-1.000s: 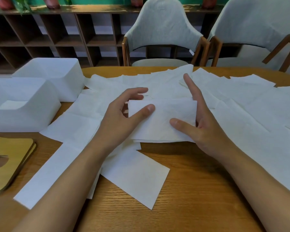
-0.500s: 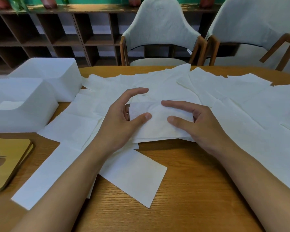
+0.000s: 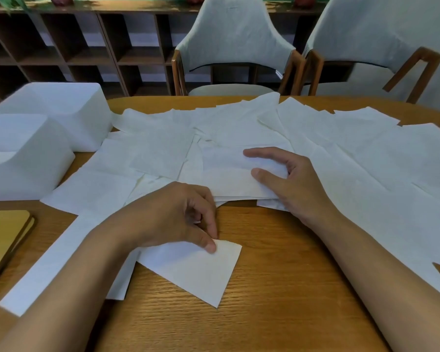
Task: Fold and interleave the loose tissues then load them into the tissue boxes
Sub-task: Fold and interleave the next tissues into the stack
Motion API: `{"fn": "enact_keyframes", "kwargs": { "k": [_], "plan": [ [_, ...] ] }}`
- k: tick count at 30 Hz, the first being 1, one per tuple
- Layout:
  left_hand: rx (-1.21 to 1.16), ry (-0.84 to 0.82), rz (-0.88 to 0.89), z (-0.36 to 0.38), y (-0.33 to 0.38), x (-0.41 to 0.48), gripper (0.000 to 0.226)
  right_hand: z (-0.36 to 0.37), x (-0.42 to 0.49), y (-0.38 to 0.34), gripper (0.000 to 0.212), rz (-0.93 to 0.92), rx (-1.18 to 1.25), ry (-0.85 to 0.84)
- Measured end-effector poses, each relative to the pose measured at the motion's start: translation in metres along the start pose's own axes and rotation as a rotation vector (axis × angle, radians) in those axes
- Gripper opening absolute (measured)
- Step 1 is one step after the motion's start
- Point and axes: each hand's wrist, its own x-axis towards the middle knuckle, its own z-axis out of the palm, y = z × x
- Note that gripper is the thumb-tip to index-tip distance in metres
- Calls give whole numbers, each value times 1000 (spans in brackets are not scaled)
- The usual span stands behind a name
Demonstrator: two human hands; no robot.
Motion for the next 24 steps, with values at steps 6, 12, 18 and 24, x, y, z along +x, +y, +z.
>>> {"fn": "enact_keyframes", "kwargs": {
  "k": [6, 12, 18, 24],
  "plan": [
    [30, 91, 34, 0, 1, 1, 12, 3, -2, -3, 23, -8, -66, -31],
    [-147, 386, 93, 3, 7, 4, 14, 5, -6, -13, 29, 0, 78, -104],
    [-226, 658, 178, 12, 9, 8, 27, 9, -10, -10, 30, 20, -13, -89],
    [-197, 672, 168, 6, 9, 7, 29, 7, -9, -13, 13, 9, 33, -24]
  ]
}}
